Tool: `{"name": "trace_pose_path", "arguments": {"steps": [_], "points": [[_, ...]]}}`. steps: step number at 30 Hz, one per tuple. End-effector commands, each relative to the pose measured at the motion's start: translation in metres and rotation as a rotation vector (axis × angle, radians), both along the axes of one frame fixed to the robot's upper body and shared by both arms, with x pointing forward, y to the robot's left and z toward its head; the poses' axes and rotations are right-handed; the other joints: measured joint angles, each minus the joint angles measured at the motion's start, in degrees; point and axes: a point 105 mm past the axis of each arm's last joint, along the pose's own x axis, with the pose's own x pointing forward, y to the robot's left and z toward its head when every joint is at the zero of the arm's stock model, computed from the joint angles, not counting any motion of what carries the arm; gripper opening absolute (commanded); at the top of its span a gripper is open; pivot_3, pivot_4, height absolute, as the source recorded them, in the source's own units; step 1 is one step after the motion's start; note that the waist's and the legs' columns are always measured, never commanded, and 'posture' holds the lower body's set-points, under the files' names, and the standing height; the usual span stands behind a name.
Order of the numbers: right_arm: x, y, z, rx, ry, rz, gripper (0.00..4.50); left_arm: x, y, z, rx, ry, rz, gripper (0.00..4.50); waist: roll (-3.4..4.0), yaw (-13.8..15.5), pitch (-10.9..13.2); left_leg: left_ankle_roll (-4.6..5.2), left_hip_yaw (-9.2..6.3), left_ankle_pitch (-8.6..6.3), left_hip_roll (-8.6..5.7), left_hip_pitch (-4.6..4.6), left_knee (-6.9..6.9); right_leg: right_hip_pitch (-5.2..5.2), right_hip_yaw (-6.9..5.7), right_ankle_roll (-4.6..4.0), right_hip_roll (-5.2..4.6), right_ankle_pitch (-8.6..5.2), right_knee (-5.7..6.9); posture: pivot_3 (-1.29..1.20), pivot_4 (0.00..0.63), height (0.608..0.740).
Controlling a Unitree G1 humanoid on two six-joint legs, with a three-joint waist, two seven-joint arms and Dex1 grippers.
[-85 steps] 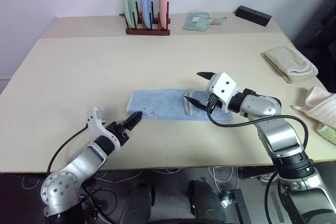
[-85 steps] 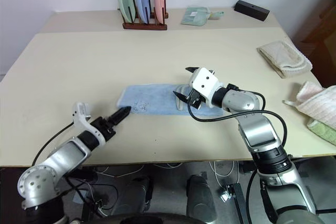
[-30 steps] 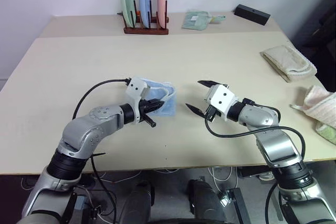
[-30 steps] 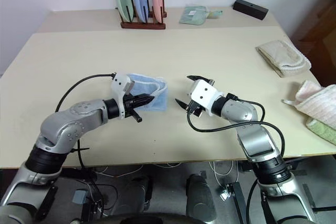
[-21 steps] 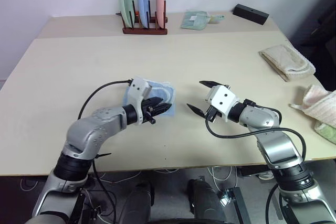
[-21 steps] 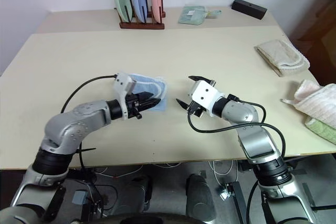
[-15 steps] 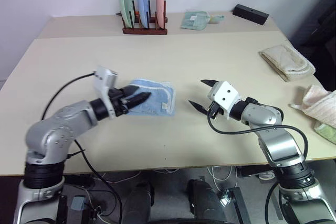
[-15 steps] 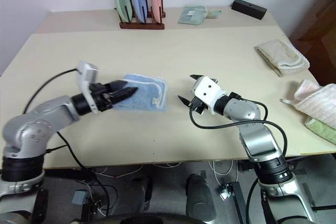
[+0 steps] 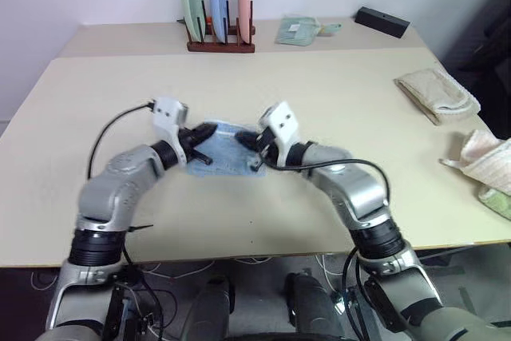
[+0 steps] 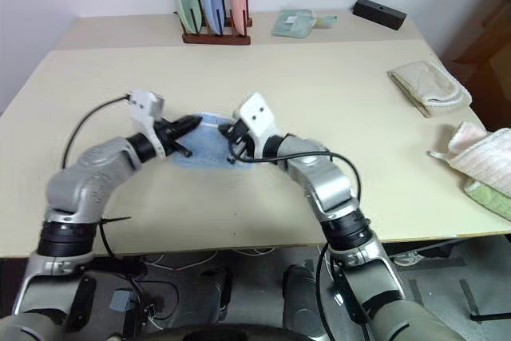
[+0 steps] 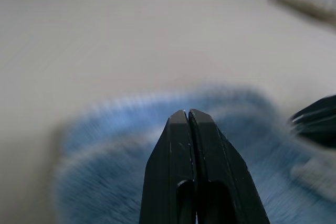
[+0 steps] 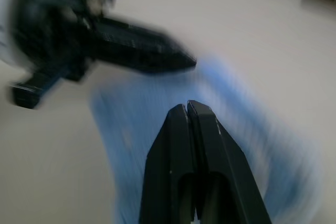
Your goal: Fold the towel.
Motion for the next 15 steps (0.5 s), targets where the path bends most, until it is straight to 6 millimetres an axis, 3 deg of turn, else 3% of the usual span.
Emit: {"name": "trace_pose_path", "arguments": {"steps": [1,6,10,13,15], "points": [[0.008,0.004,-0.022,-0.045,0.026,-0.047,0.01,0.001,0.005,-0.018,0.055,0.001,0.023,0.0,0.0,-0.2,0.0,0.0,0.0,0.0,0.0,0.01,-0.01,-0.02,0.0,0.0,0.0,0.0,0.07,0.0,0.15,0.74],[0.011,-0.013,-0.045,-0.09,0.048,-0.111,0.01,-0.001,0.016,-0.032,0.045,0.024,0.056,0.0,0.03,-0.2,-0.1,-0.01,-0.01,0.0,0.01,0.11,0.02,0.1,-0.01,0.0,0.01,0.0,0.12,0.0,0.15,0.74],[0.009,-0.02,-0.029,-0.036,-0.011,-0.106,0.01,-0.005,0.019,-0.022,-0.034,-0.016,0.065,0.0,0.05,-0.4,-0.1,-0.01,-0.03,0.0,0.02,0.15,0.02,0.16,-0.01,0.01,0.0,-0.01,0.11,0.0,0.15,0.74],[0.0,-0.025,-0.001,0.054,-0.029,-0.065,0.82,-0.008,0.033,0.004,-0.116,-0.104,0.089,0.0,0.05,-0.4,-0.1,0.0,-0.03,0.0,0.01,0.13,0.03,0.16,-0.01,0.01,0.0,-0.01,0.08,0.0,0.15,0.74],[-0.006,-0.032,0.013,0.083,-0.022,-0.055,1.77,-0.014,0.048,0.018,-0.126,-0.141,0.103,0.0,0.04,-0.5,-0.1,0.0,-0.06,0.0,0.02,0.05,0.05,0.08,-0.02,0.01,0.0,-0.01,0.1,0.0,0.15,0.74]]}}
